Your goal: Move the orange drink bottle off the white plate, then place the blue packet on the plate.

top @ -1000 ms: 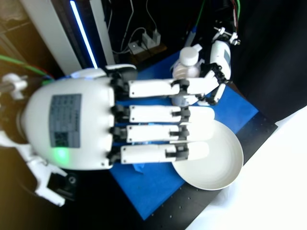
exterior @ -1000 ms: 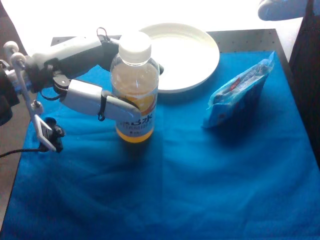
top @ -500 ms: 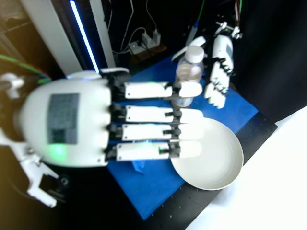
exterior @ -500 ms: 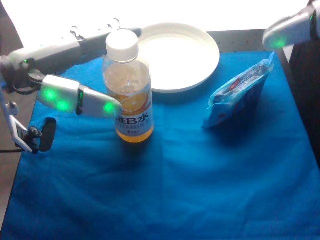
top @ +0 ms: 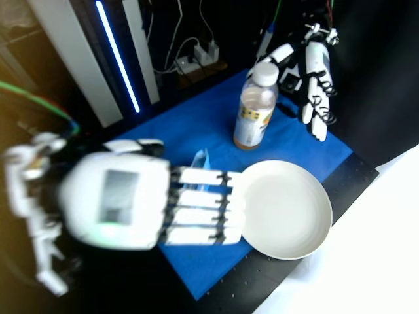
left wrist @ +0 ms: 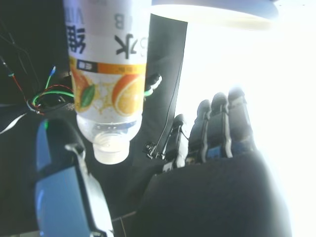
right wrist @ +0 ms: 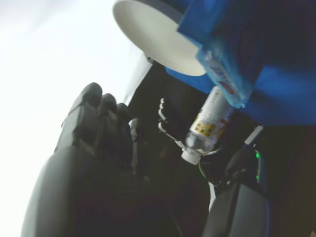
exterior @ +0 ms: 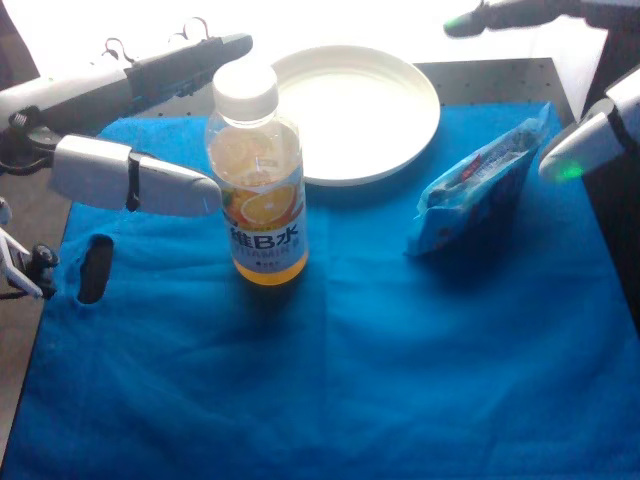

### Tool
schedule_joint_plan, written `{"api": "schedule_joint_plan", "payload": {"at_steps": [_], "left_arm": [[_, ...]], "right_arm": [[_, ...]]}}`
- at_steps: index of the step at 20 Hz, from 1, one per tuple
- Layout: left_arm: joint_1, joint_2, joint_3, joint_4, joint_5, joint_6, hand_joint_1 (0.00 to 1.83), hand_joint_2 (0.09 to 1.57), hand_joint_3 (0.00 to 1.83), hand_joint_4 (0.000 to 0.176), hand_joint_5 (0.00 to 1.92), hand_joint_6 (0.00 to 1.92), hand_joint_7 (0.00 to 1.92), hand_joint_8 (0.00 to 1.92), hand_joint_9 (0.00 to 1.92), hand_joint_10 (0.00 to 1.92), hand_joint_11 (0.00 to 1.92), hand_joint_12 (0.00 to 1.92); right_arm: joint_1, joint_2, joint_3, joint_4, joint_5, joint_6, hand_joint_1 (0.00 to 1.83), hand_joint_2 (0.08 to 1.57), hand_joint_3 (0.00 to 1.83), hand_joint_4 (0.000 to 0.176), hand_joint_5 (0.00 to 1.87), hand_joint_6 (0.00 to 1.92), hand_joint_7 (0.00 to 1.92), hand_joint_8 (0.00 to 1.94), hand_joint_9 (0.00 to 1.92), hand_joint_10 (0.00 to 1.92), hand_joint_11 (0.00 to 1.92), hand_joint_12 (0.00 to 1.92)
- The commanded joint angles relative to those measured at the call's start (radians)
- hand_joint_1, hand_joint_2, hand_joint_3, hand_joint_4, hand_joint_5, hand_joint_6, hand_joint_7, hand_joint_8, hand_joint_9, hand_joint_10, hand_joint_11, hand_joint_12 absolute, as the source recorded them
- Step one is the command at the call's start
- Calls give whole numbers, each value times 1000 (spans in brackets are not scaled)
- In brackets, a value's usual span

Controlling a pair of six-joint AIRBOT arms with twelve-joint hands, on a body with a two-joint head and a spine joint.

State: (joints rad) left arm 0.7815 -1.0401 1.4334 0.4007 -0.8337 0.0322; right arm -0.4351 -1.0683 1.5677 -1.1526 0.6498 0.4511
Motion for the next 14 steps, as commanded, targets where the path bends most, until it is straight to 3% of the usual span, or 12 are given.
{"api": "schedule_joint_plan", "payload": {"at_steps": [1,2,3,4,5,7,9,10,11,12,13,14], "left_arm": [[-2,11,-2,-63,-106,0,643,798,0,176,0,0,0,0,0,0,0,0],[-2,15,-4,-70,-108,4,624,786,0,176,0,0,0,0,0,0,0,0],[-1,17,-6,-73,-110,5,575,768,0,176,0,0,0,0,0,0,0,0],[1,18,-8,-78,-112,7,559,756,0,176,0,0,0,0,0,0,0,0],[5,19,-11,-88,-116,14,567,764,0,176,0,0,0,0,0,0,0,0],[12,17,-13,-113,-127,28,543,776,0,176,0,0,0,0,0,0,0,0],[13,13,-13,-131,-139,37,587,788,1,147,0,0,0,0,0,0,0,0],[13,13,-12,-135,-142,41,552,785,0,121,0,0,0,0,0,0,0,0],[13,13,-12,-137,-143,42,552,785,0,121,0,0,0,0,0,0,0,0],[13,14,-12,-138,-144,42,544,784,0,122,0,0,0,0,0,0,0,0],[13,14,-12,-139,-146,42,549,790,2,146,0,0,0,0,0,0,0,0],[13,14,-13,-139,-147,42,551,798,5,139,0,0,0,0,0,0,0,0]], "right_arm": [[16,0,8,40,28,13,641,618,0,100,272,3,253,9,159,9,0,243],[16,-5,8,27,23,14,641,612,0,103,272,1,241,4,151,6,0,246],[16,-12,9,16,19,15,707,630,3,133,305,5,214,2,49,10,0,48],[16,-20,10,1,13,19,776,648,9,116,348,19,210,2,32,11,0,9],[16,-31,11,-28,5,30,784,667,5,79,393,10,302,8,155,22,156,81],[16,-56,22,-106,-8,77,757,704,4,74,392,1,341,2,202,9,192,112],[16,-81,35,-153,-10,107,812,713,2,72,423,11,340,1,235,14,245,144],[16,-93,42,-167,-11,112,861,726,0,80,435,3,320,4,208,0,111,415],[16,-102,47,-178,-12,115,861,726,0,80,435,3,320,4,208,0,111,415],[16,-109,49,-189,-14,118,857,720,9,92,412,2,302,9,195,5,52,586],[16,-113,49,-199,-17,121,879,726,4,110,398,0,310,5,231,5,58,705],[16,-115,49,-206,-19,123,880,724,1,115,400,2,322,8,256,11,74,739]]}}
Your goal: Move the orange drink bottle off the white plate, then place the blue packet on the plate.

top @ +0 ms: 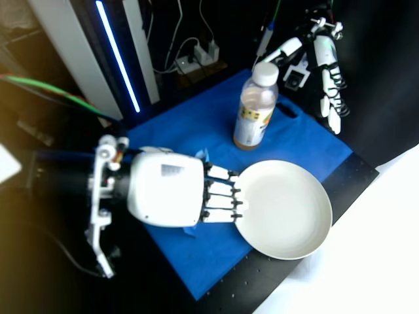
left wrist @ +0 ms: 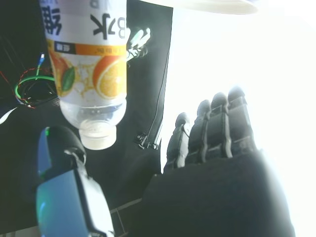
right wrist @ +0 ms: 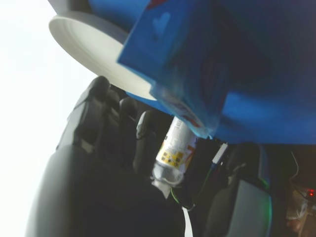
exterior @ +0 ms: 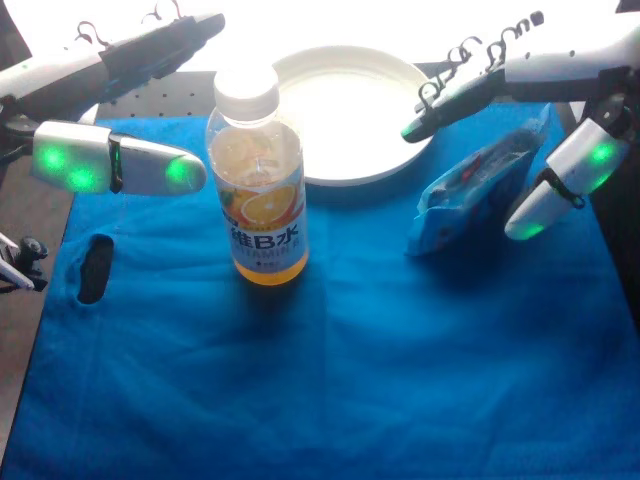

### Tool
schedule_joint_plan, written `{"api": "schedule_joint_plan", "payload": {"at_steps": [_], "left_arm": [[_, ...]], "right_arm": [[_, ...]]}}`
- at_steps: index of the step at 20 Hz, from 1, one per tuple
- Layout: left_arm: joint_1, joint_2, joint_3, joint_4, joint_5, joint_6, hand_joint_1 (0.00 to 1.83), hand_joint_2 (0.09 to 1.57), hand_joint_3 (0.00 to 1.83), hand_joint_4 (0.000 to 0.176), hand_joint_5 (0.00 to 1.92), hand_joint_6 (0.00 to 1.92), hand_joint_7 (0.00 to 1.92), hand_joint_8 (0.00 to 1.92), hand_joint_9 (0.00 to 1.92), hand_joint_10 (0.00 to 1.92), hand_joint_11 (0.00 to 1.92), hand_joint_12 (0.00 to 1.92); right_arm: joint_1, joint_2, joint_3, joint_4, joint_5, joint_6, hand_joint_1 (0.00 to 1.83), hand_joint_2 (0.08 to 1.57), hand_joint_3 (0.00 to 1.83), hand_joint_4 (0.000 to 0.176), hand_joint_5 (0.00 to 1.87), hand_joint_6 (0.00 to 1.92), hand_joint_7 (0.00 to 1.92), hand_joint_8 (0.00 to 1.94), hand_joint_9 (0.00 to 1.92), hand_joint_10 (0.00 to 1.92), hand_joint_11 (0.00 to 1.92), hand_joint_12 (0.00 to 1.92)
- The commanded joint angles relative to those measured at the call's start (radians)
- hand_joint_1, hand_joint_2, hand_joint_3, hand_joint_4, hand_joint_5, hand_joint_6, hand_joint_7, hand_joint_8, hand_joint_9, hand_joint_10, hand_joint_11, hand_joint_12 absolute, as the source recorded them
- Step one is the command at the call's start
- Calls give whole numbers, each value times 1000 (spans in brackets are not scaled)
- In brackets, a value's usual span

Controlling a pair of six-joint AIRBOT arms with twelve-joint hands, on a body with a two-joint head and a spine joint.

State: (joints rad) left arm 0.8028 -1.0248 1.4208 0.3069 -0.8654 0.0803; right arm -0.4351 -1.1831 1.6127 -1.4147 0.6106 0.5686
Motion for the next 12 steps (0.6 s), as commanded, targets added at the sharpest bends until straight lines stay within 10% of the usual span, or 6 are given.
{"api": "schedule_joint_plan", "payload": {"at_steps": [1,4,5,8,9,12], "left_arm": [[-9,-1,0,-48,-117,-5,530,792,2,150,0,0,0,0,0,0,0,0],[-8,1,0,-57,-129,-3,567,811,8,152,0,0,0,0,0,0,0,0],[-8,3,-1,-61,-134,-3,575,772,0,101,0,0,0,0,0,0,0,0],[-8,3,-1,-66,-138,-1,550,744,0,111,0,0,0,0,0,0,0,0],[-7,3,-1,-68,-139,-1,557,745,0,121,0,0,0,0,0,0,0,0],[-5,3,-2,-75,-146,-1,550,751,0,112,0,0,0,0,0,0,0,0]], "right_arm": [[16,-3,4,47,18,8,865,709,0,121,417,0,338,1,280,5,80,781],[16,-9,4,31,14,16,799,728,0,104,445,0,370,0,300,0,34,861],[15,-10,4,25,14,18,797,751,3,97,468,4,383,3,334,9,32,917],[15,-15,2,6,14,25,795,761,6,82,510,18,417,14,365,18,21,920],[15,-16,1,2,13,25,781,772,1,29,589,9,523,8,438,16,53,917],[11,-25,2,-4,3,25,865,796,1,1,622,7,566,9,473,13,48,870]]}}
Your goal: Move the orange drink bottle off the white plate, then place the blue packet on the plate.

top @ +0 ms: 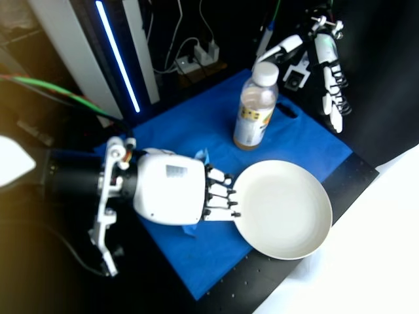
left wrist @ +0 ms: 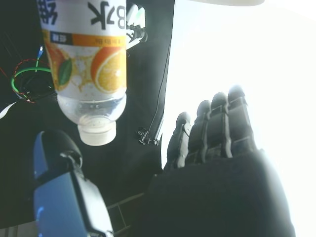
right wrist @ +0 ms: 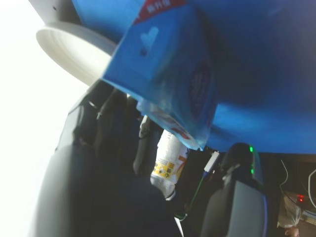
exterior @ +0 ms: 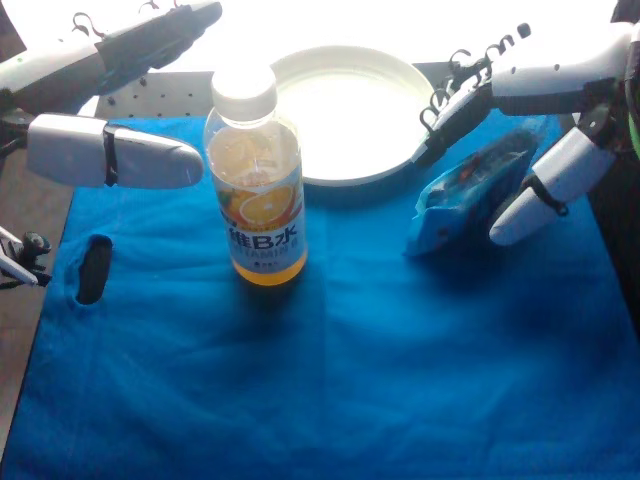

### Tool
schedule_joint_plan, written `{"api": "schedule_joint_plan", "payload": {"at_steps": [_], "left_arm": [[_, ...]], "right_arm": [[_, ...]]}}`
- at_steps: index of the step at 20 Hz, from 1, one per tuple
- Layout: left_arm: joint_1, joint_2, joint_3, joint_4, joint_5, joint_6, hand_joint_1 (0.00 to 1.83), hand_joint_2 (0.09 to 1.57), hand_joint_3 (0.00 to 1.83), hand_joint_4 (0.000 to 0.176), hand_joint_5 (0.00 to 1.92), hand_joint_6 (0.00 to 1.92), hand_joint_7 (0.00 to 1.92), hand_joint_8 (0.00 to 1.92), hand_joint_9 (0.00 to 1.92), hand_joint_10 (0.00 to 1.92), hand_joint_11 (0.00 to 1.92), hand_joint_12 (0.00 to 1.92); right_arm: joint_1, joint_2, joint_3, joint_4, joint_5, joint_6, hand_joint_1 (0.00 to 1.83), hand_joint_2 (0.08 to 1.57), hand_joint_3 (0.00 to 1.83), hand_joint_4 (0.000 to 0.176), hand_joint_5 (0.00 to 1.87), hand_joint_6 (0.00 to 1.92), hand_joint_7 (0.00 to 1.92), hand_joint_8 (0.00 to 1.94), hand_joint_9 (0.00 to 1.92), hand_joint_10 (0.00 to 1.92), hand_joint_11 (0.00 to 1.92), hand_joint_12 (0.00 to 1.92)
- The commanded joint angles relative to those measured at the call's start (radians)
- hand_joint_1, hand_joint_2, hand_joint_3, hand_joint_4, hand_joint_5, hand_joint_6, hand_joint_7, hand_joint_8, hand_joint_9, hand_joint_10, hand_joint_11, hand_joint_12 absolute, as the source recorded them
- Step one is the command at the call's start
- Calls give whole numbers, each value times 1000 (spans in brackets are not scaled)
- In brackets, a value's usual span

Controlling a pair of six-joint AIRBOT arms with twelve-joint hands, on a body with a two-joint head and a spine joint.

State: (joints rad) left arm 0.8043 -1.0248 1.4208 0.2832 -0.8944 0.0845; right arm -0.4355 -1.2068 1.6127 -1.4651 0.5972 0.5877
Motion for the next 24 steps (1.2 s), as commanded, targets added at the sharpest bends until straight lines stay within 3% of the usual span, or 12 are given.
{"api": "schedule_joint_plan", "payload": {"at_steps": [1,4,6,8,9,10,11,13,17,19,20,24], "left_arm": [[-6,3,-2,-54,-122,-5,519,765,2,101,0,0,0,0,0,0,0,0],[-6,3,-1,-65,-131,-1,490,782,8,89,0,0,0,0,0,0,0,0],[-6,3,0,-68,-130,2,481,778,3,130,0,0,0,0,0,0,0,0],[-6,1,2,-72,-129,3,463,790,7,103,0,0,0,0,0,0,0,0],[-6,-1,3,-74,-129,3,455,791,6,91,0,0,0,0,0,0,0,0],[-6,-1,3,-74,-129,3,453,792,6,99,0,0,0,0,0,0,0,0],[-5,-1,3,-76,-129,3,469,802,9,93,0,0,0,0,0,0,0,0],[-3,0,3,-79,-131,3,423,821,13,104,0,0,0,0,0,0,0,0],[9,3,4,-86,-134,3,407,832,9,50,0,0,0,0,0,0,0,0],[13,8,3,-89,-134,3,459,814,0,112,0,0,0,0,0,0,0,0],[14,10,3,-90,-134,3,491,826,3,135,0,0,0,0,0,0,0,0],[29,18,-2,-93,-135,4,378,851,10,121,0,0,0,0,0,0,0,0]], "right_arm": [[11,-6,4,46,14,6,1045,792,0,0,670,9,650,17,554,28,138,879],[11,-19,18,46,6,6,1176,800,0,0,728,9,729,19,658,50,204,928],[10,-23,22,46,-2,6,1338,938,6,0,860,2,856,39,723,253,326,1024],[10,-30,29,46,-13,6,1436,1022,3,0,899,3,863,27,662,500,444,956],[10,-32,33,46,-16,6,1242,1193,0,0,879,926,821,1001,692,508,487,850],[10,-33,34,47,-17,6,1432,1206,0,0,760,1291,750,1255,755,1178,533,1490],[10,-33,35,49,-18,6,1473,1200,0,0,732,1370,736,1319,784,1312,566,1567],[9,-34,36,59,-18,6,1487,1182,0,0,722,1405,809,1229,830,1275,601,1554],[10,-29,35,90,11,6,1356,1184,0,0,764,1302,878,1086,768,1404,613,1211],[11,-22,25,113,40,6,1357,1171,2,0,814,1180,884,1100,773,1415,589,1261],[14,-15,18,118,46,6,1240,1169,0,0,852,1067,900,1225,807,1069,640,1272],[106,15,-5,89,58,6,1238,1156,0,0,867,946,953,1245,868,1064,638,1488]]}}
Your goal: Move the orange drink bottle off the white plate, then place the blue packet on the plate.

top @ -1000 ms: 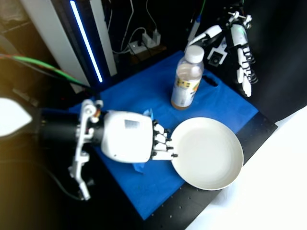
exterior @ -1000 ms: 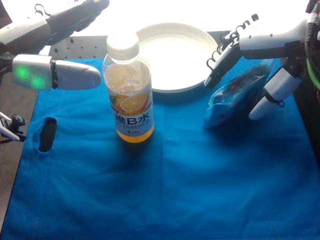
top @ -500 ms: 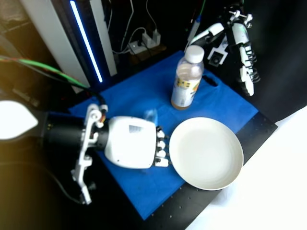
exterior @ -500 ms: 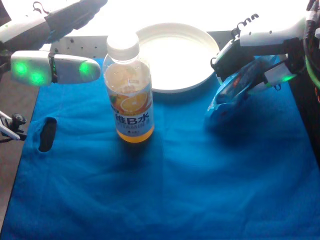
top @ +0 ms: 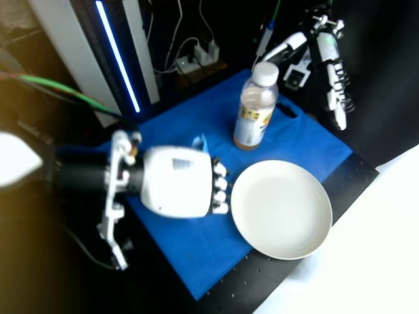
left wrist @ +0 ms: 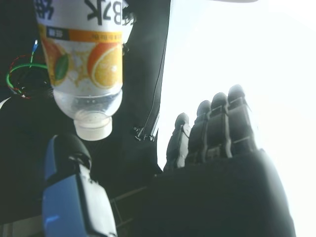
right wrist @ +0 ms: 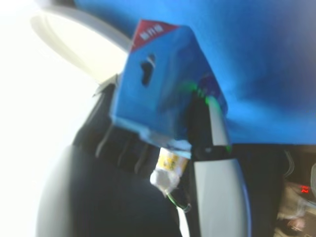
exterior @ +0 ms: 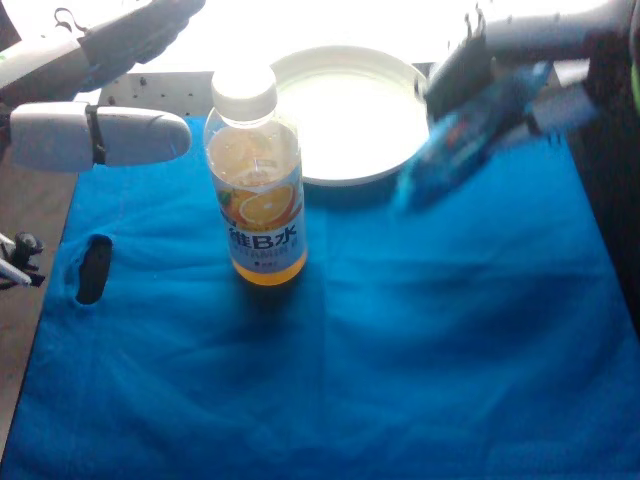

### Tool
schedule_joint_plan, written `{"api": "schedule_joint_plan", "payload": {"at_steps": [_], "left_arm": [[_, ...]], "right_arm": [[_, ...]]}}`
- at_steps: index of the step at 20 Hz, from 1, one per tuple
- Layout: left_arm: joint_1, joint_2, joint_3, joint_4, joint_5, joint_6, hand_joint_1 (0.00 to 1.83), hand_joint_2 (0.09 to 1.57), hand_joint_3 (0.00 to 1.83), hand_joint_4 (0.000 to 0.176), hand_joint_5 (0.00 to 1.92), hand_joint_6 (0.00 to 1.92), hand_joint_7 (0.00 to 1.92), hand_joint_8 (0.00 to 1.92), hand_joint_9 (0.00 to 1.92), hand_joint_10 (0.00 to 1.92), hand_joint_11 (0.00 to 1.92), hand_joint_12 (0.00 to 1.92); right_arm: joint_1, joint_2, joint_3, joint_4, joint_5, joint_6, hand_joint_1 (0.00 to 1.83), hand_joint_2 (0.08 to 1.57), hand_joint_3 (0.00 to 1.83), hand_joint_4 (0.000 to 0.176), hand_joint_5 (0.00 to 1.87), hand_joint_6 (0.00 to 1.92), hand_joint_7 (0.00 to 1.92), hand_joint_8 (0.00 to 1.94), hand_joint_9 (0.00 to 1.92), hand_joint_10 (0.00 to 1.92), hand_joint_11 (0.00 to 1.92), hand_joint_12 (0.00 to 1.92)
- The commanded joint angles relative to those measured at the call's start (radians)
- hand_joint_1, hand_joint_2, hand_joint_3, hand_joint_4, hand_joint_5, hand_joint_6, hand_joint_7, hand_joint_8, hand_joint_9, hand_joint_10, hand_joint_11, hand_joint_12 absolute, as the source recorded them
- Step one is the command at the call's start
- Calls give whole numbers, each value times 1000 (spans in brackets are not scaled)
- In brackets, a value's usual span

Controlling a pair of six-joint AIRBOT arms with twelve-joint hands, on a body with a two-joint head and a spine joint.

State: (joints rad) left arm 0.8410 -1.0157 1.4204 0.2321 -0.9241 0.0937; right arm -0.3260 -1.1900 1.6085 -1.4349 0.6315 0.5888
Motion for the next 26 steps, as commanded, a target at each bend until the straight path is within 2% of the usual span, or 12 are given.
{"api": "schedule_joint_plan", "payload": {"at_steps": [1,4,5,6,7,8,13,17,19,22,24,26], "left_arm": [[0,13,-5,-42,-102,-6,371,855,10,110,0,0,0,0,0,0,0,0],[15,23,-10,-42,-102,-6,345,862,8,92,0,0,0,0,0,0,0,0],[19,25,-11,-42,-102,-6,356,862,6,87,0,0,0,0,0,0,0,0],[23,26,-11,-43,-101,-6,344,856,3,84,0,0,0,0,0,0,0,0],[28,28,-11,-43,-101,-6,332,855,2,76,0,0,0,0,0,0,0,0],[32,29,-11,-43,-101,-6,335,830,0,96,0,0,0,0,0,0,0,0],[34,27,-14,-38,-112,-5,329,822,0,122,0,0,0,0,0,0,0,0],[34,34,-25,-5,-104,-6,384,804,0,128,0,0,0,0,0,0,0,0],[35,42,-33,1,-109,-6,338,820,0,99,0,0,0,0,5,2,35,15],[33,48,-42,8,-109,-6,360,820,0,143,0,0,0,0,0,0,2,2],[29,51,-48,10,-111,-6,385,822,0,135,0,0,0,0,0,0,4,2],[26,51,-51,11,-117,-6,390,819,0,173,0,0,0,0,0,0,2,1]], "right_arm": [[19,-1,2,57,23,4,1243,1148,0,0,903,892,953,1249,904,1022,693,1466],[61,-13,31,57,17,3,1226,1208,1,0,822,922,824,1508,777,1568,707,1838],[70,-25,42,57,11,3,1228,1204,0,0,813,956,850,1460,786,1454,671,1745],[74,-44,60,57,5,3,1219,1174,0,0,817,1082,940,1215,885,983,690,1358],[80,-64,77,57,3,3,1343,1124,1,0,867,962,1006,962,957,1199,751,1207],[86,-83,93,57,1,3,1278,1116,1,0,935,852,1028,1079,918,1115,776,1395],[99,-200,195,59,-25,0,1385,1084,2,0,909,1034,1095,642,1032,1094,810,955],[99,-235,240,60,-58,-1,1371,1124,4,0,895,1011,917,971,955,1247,692,1158],[99,-256,271,60,-70,-1,1377,1111,1,0,945,952,949,891,959,1246,754,1137],[98,-275,307,74,-92,-1,1233,1098,0,6,1017,857,1030,976,1040,652,736,1304],[97,-299,339,103,-97,-1,1373,1098,2,0,974,871,1021,837,954,1218,662,1223],[94,-316,358,124,-98,-1,1376,1107,2,0,943,969,992,824,949,1239,690,1213]]}}
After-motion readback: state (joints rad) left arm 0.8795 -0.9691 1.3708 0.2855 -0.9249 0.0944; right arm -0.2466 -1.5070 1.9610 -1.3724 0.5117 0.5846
